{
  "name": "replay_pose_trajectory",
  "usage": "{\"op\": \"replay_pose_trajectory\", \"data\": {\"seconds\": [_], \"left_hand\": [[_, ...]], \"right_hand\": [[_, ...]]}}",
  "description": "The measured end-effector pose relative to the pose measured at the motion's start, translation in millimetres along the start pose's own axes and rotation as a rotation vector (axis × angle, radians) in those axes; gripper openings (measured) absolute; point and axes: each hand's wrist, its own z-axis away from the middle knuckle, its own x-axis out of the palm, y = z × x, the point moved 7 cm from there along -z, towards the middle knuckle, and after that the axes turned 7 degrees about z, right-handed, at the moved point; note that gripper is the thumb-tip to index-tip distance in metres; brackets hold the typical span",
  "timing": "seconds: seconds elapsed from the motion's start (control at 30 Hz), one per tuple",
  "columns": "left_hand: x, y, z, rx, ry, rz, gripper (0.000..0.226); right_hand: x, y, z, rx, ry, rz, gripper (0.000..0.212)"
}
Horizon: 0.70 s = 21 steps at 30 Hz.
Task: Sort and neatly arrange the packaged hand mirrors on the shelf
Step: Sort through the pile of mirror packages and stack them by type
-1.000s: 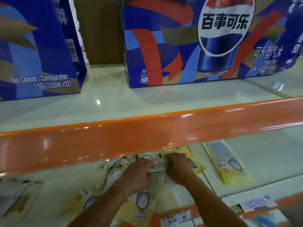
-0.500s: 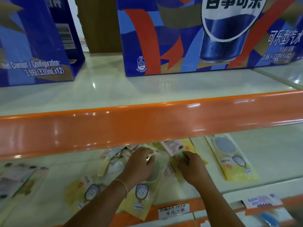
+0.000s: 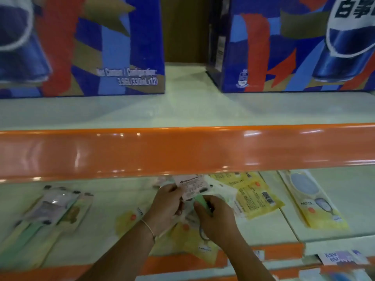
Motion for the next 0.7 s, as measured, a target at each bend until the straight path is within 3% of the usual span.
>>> {"op": "replay_pose_trajectory", "data": {"seconds": [0.07,0.17,0.47,0.7], "left_hand": [[-29.3,8.0,4.4,0.057,0.044,-0.047,0.032],[-78.6,19.0,12.6,0.117,0.134,-0.121,0.035],[-238.6,30.1,34.5,0.139,0.457,-0.253,0.035],[-315.5,34.8,49.2,0.218,0.572,-0.627,0.030]], "right_hand": [[22.2,-17.0,0.0,0.014,-0.065,-0.020,0.025],[53.1,-43.6,2.2,0.027,-0.095,0.019,0.036],[133.1,-116.5,14.6,-0.017,-0.139,-0.005,0.028],[177.3,-143.7,23.7,-0.048,-0.118,0.078,0.027]]}}
